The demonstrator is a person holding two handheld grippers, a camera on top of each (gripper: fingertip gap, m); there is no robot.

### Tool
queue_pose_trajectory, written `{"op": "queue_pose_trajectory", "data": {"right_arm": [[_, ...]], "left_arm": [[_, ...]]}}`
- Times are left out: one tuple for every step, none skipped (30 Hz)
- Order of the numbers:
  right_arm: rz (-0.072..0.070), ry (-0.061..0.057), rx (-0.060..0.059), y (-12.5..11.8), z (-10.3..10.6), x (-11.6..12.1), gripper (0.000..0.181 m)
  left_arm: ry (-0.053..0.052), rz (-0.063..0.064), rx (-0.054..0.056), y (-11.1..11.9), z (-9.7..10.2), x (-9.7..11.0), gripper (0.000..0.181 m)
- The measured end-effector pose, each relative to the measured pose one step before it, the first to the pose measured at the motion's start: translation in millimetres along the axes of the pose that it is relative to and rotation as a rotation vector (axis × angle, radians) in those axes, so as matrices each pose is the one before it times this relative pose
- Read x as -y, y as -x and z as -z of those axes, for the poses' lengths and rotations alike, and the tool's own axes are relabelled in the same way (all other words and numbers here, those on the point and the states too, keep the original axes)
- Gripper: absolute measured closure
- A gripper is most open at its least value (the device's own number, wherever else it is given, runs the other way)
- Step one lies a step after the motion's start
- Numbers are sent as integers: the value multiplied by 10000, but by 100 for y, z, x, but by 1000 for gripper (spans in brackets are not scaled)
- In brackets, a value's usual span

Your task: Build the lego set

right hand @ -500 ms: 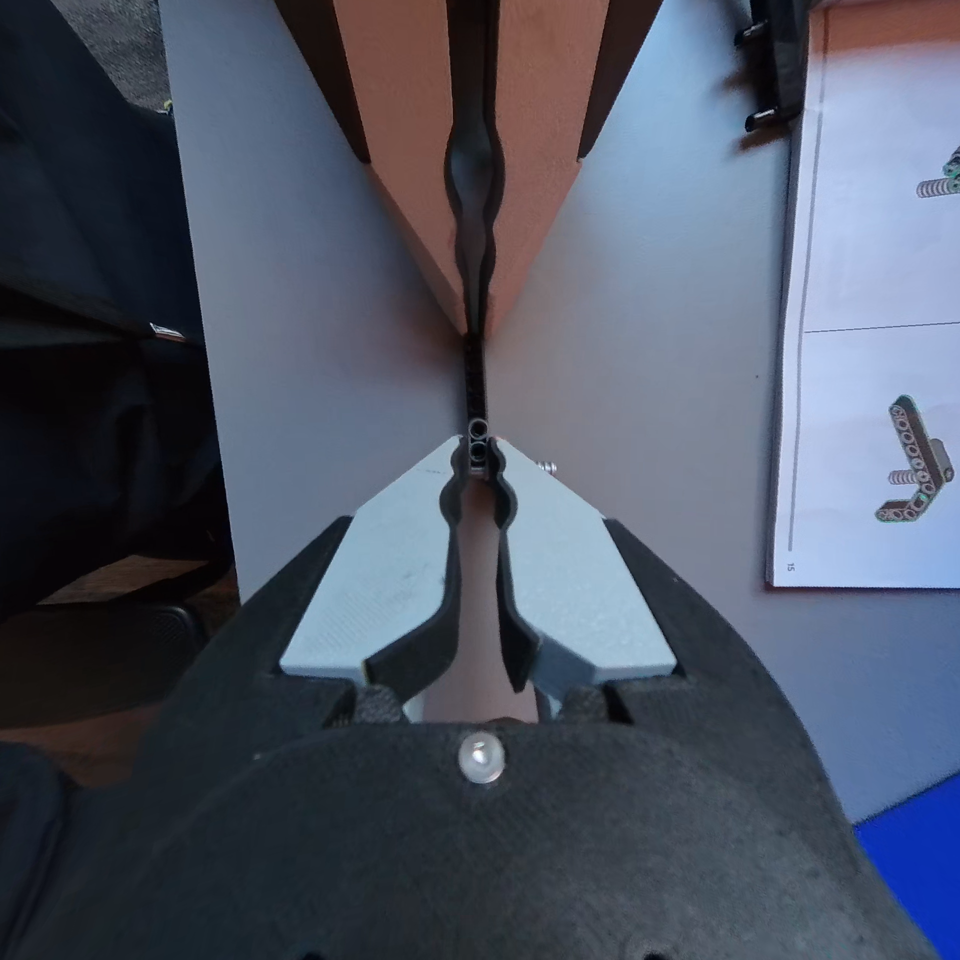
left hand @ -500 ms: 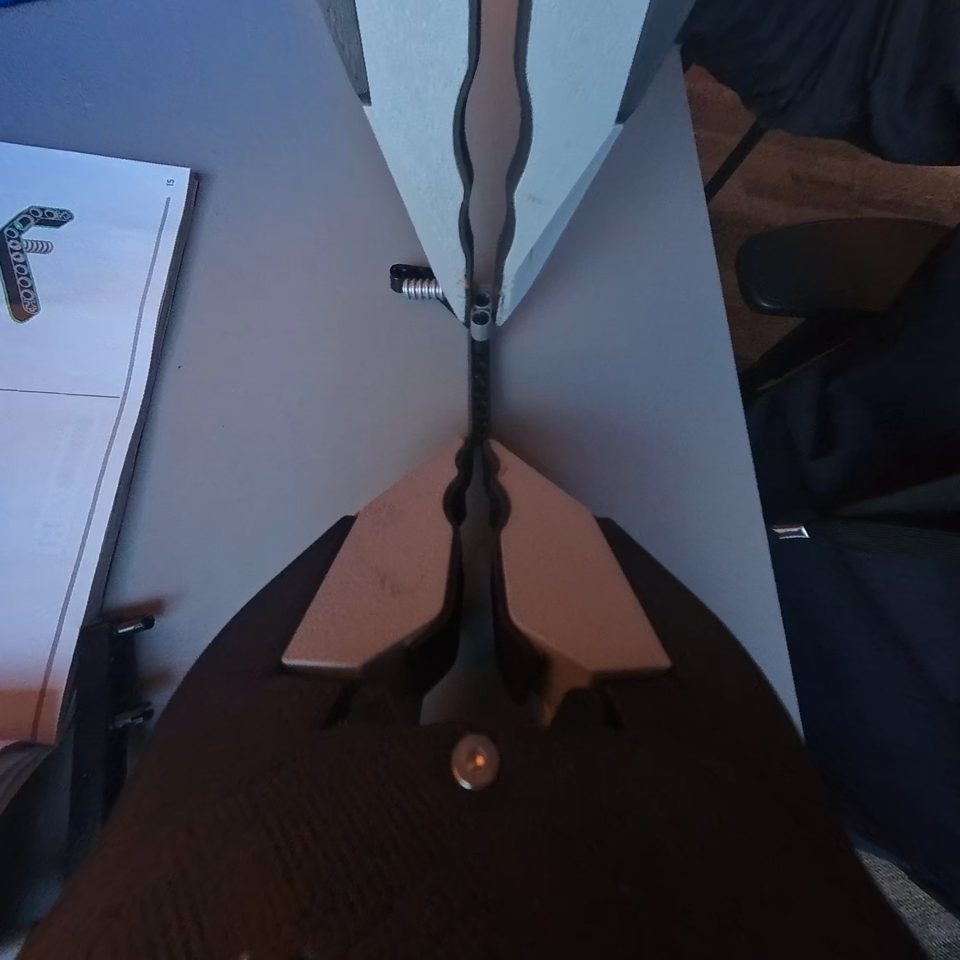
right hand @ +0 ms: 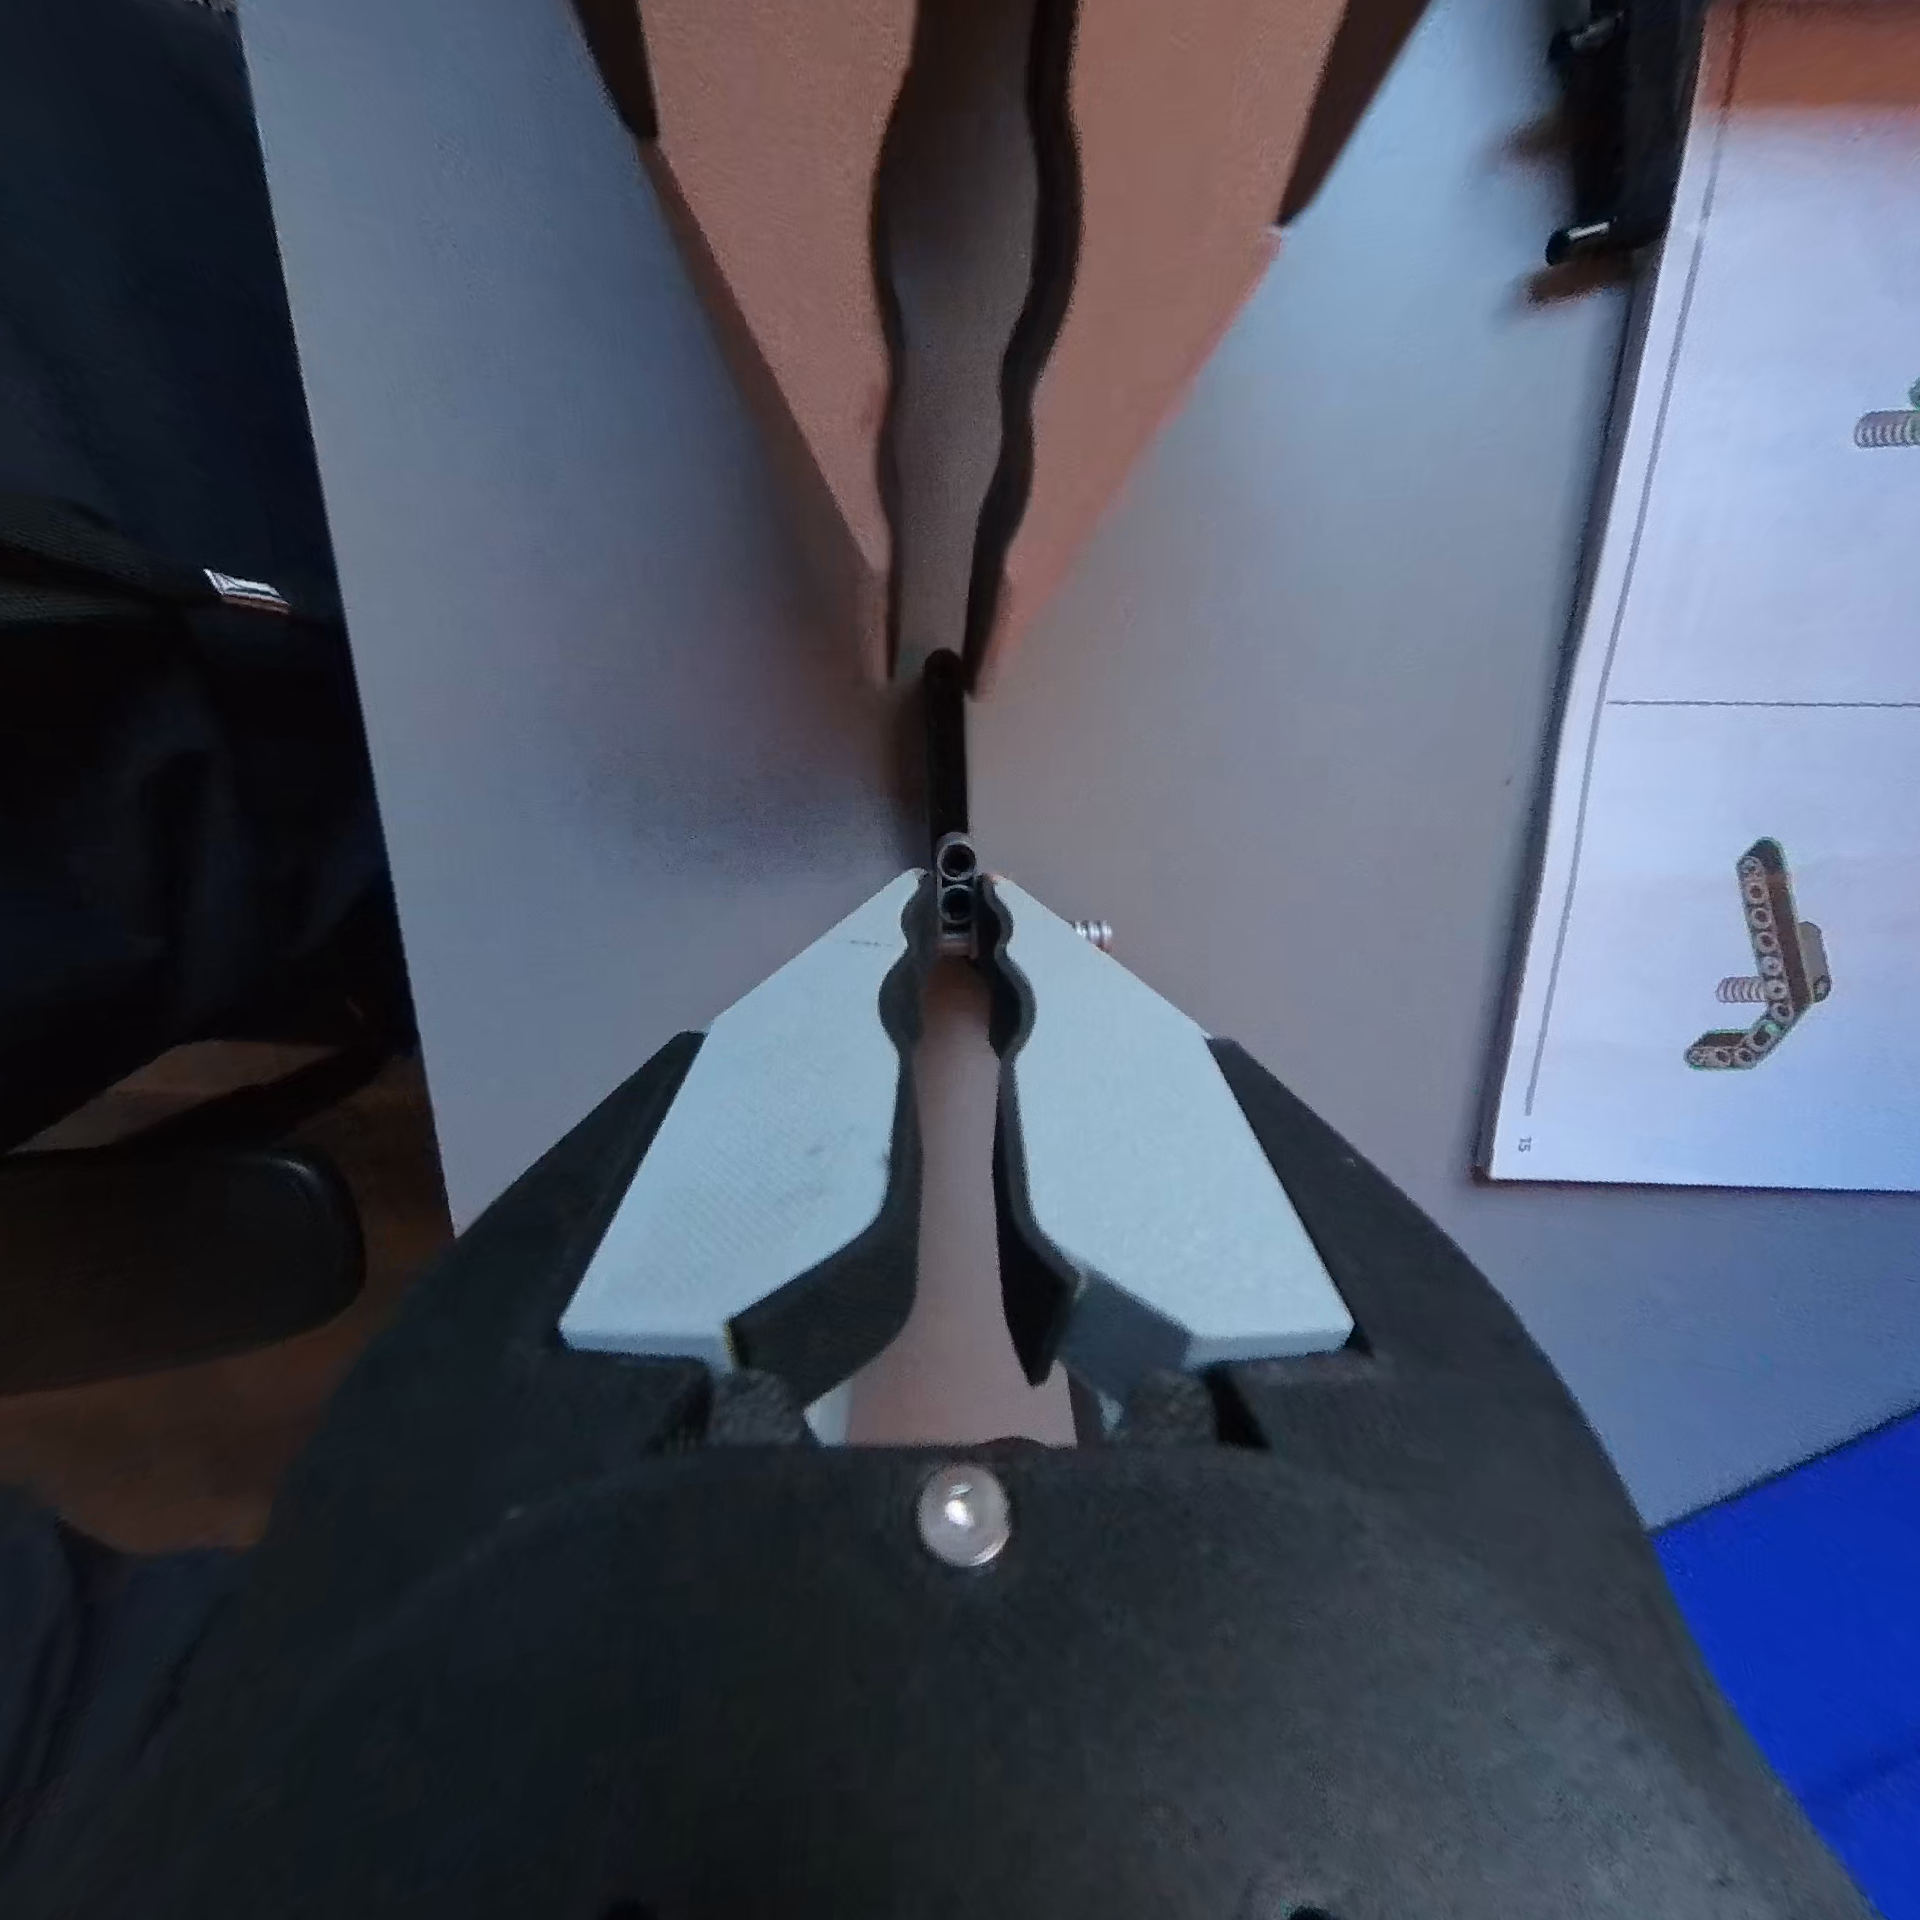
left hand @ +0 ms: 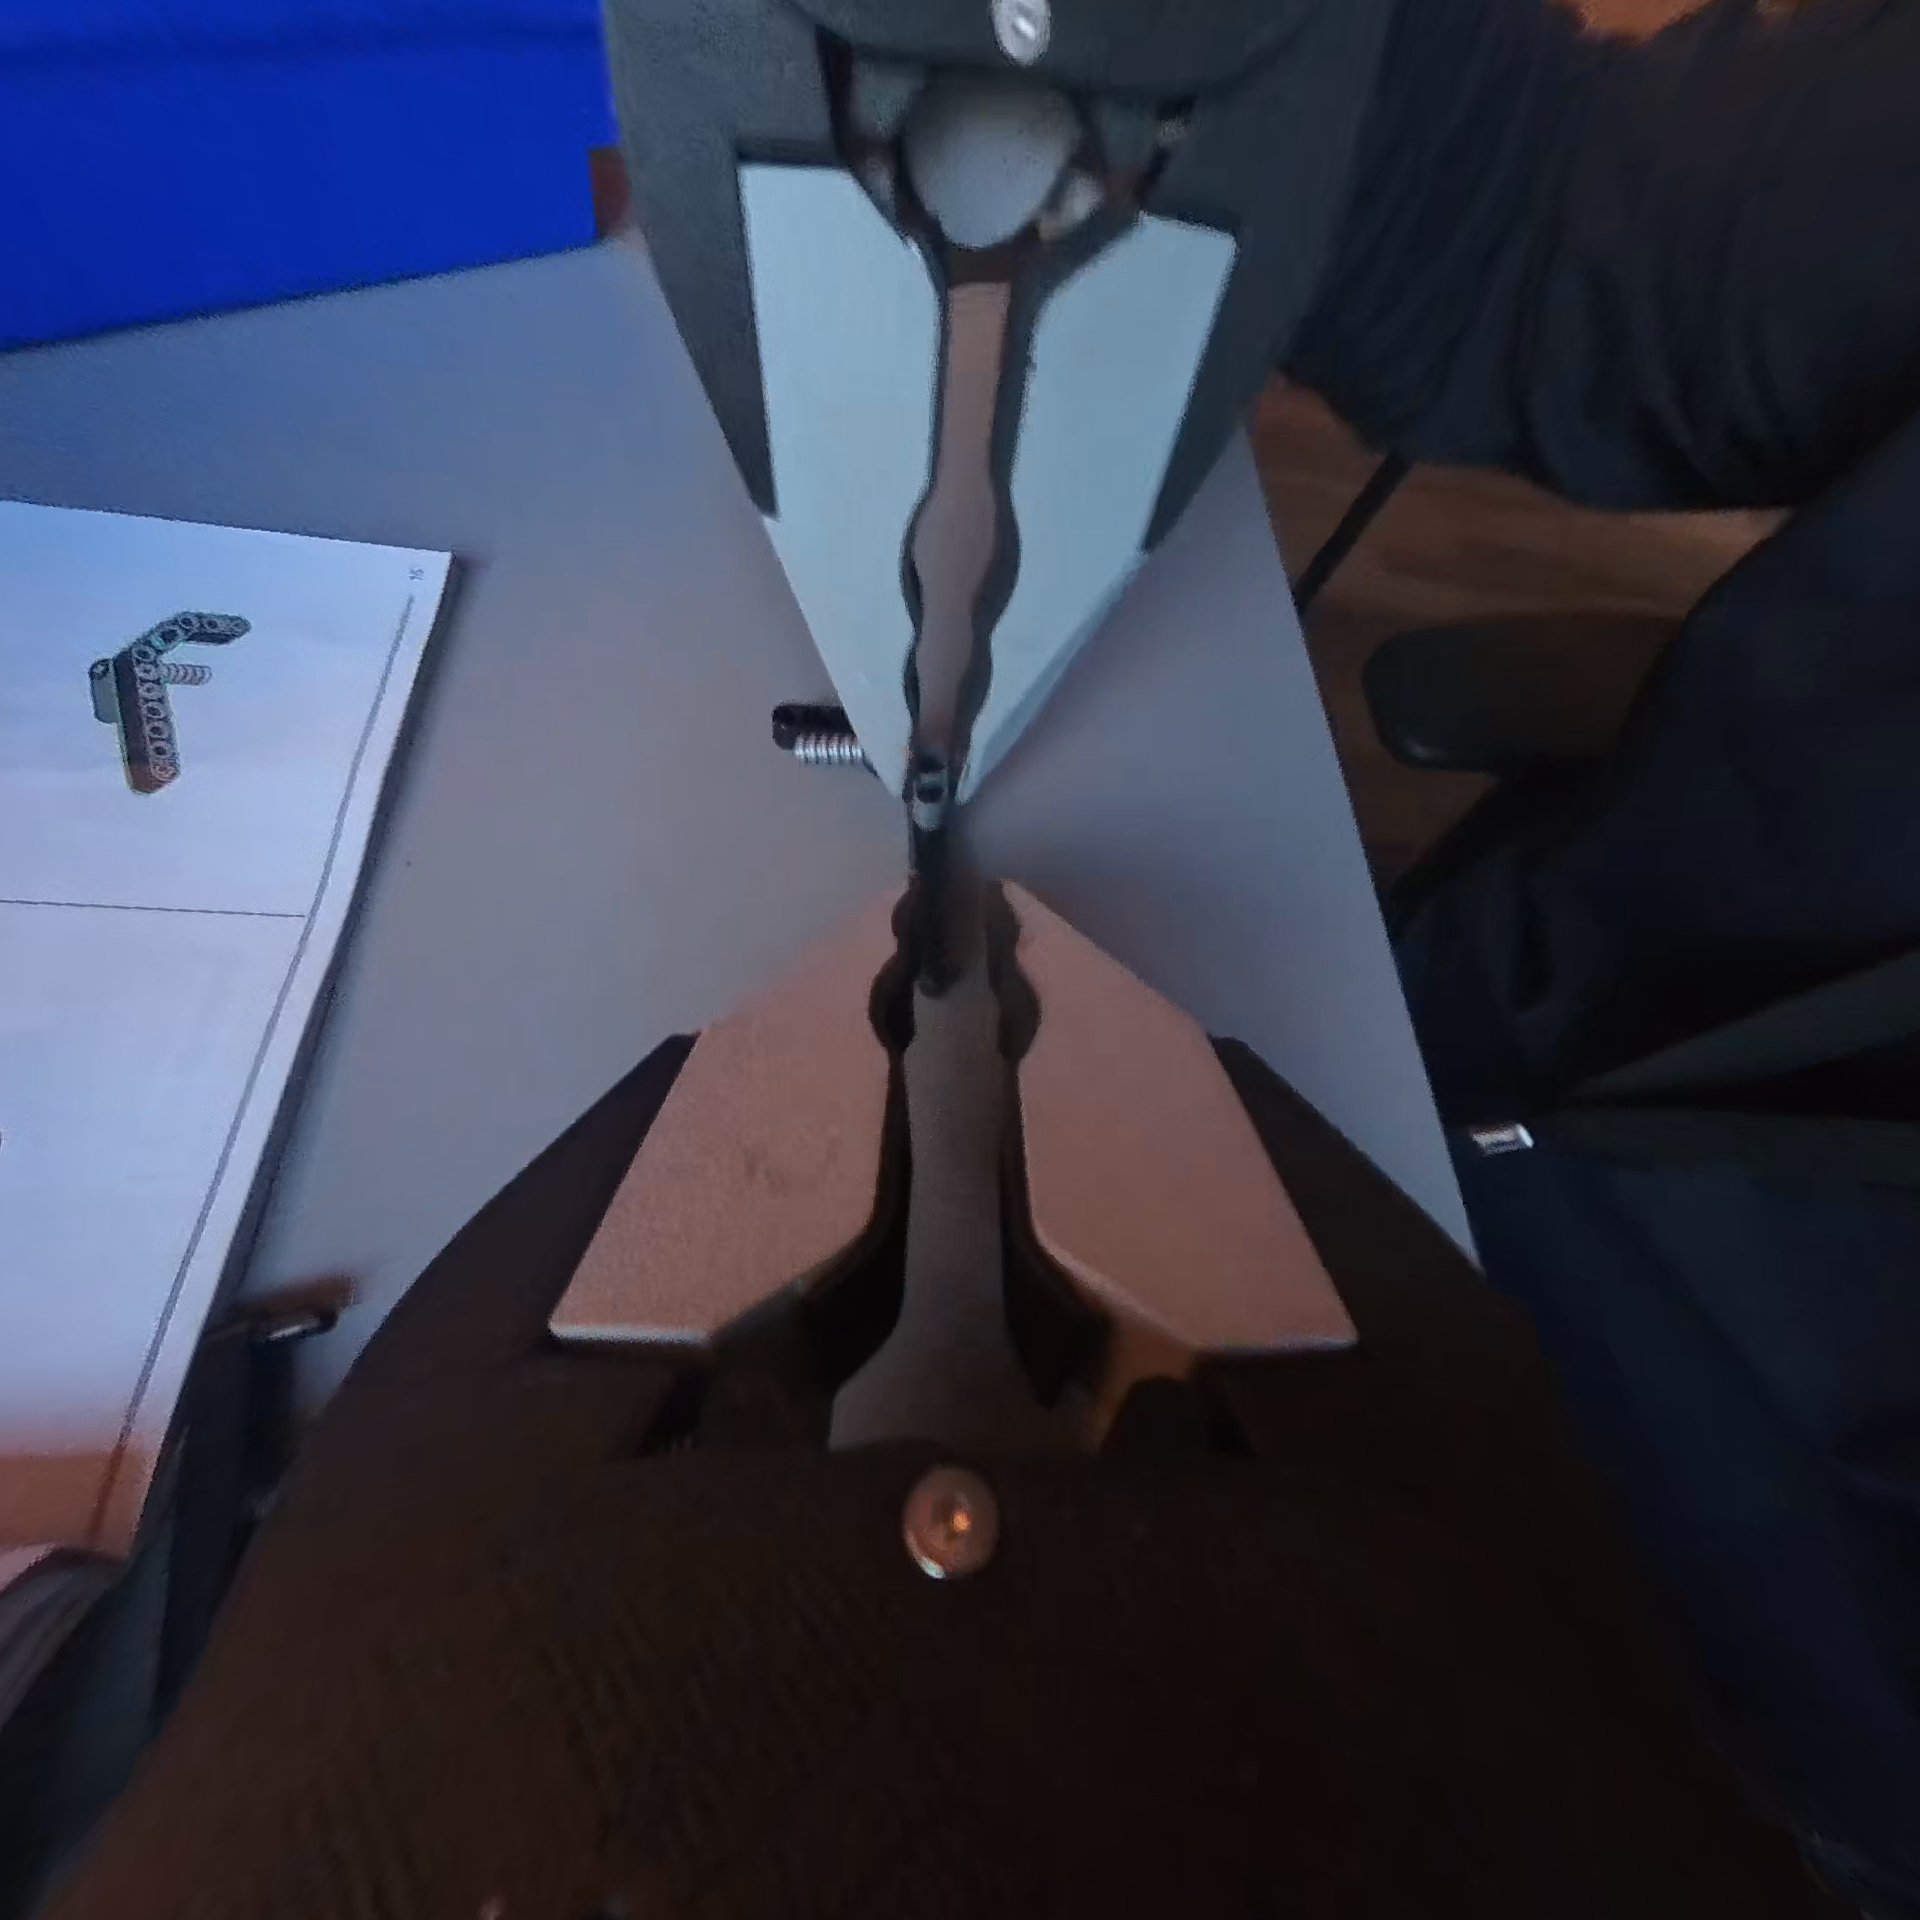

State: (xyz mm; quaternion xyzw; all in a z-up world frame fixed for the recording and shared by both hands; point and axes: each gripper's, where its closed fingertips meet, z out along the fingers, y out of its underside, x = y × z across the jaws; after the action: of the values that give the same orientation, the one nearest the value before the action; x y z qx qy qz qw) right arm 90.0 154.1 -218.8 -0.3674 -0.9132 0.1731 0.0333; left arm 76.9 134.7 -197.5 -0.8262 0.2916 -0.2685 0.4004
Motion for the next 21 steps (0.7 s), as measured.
{"op": "queue_pose_trajectory", "data": {"right_arm": [[39, 68, 0, 30, -31, 82, 176], [5, 45, 22, 35, -40, 77, 176], [-16, 30, 24, 19, -21, 54, 175], [-27, 12, 10, 3, -8, 36, 176], [-20, -24, 3, 25, -24, 53, 176], [-2, -52, 1, 40, -13, 59, 176], [5, -48, -7, 37, -21, 51, 176], [6, -31, -23, 42, -11, 27, 176], [24, -18, -39, 15, 0, 2, 176], [43, -12, -48, 10, 6, -12, 176], [48, -18, -38, 28, -1, 3, 176], [55, -17, -41, 10, -7, 23, 176], [57, -1, -49, -3, -4, -3, 176], [48, 10, -29, 10, 7, 6, 176], [45, 18, -14, 32, -6, 17, 176], [43, 25, 2, 47, -8, 28, 176], [30, 27, 6, 47, -15, 21, 176], [15, 24, -1, 26, -10, 35, 176], [6, 32, -7, 4, -5, -1, 176], [8, 33, -8, -6, -1, -9, 176], [10, 8, -3, -5, 3, -4, 176]], "left_arm": [[-10, 209, -46, 139, -190, 299, 172], [20, 155, -147, -67, -307, 256, 171], [90, 113, -131, -106, -353, 113, 171], [109, 60, -56, -54, -363, 2, 170], [99, 16, -41, -54, -366, -36, 168], [116, 5, -18, -43, -329, -71, 167], [128, 12, 79, 83, -268, -108, 167], [108, 18, 120, 159, -206, -83, 167], [125, 29, 91, 127, -180, -133, 168], [123, 12, 64, 81, -163, -160, 169], [143, -51, 75, 83, -150, -256, 174], [98, -118, 101, 79, -138, -228, 176], [2, -88, 68, -1, -40, -58, 176], [2, -82, 54, -14, 8, 1, 176], [8, -87, 26, -36, 15, -4, 176], [-2, -50, -6, -53, 29, -19, 176], [-25, 10, -40, -67, 50, 4, 176], [-93, 80, -116, -130, 79, 103, 174], [-134, 142, -161, -150, 135, 177, 171], [-116, 141, -135, -89, 118, 152, 170], [-114, 115, -67, 17, 112, 118, 170]]}}
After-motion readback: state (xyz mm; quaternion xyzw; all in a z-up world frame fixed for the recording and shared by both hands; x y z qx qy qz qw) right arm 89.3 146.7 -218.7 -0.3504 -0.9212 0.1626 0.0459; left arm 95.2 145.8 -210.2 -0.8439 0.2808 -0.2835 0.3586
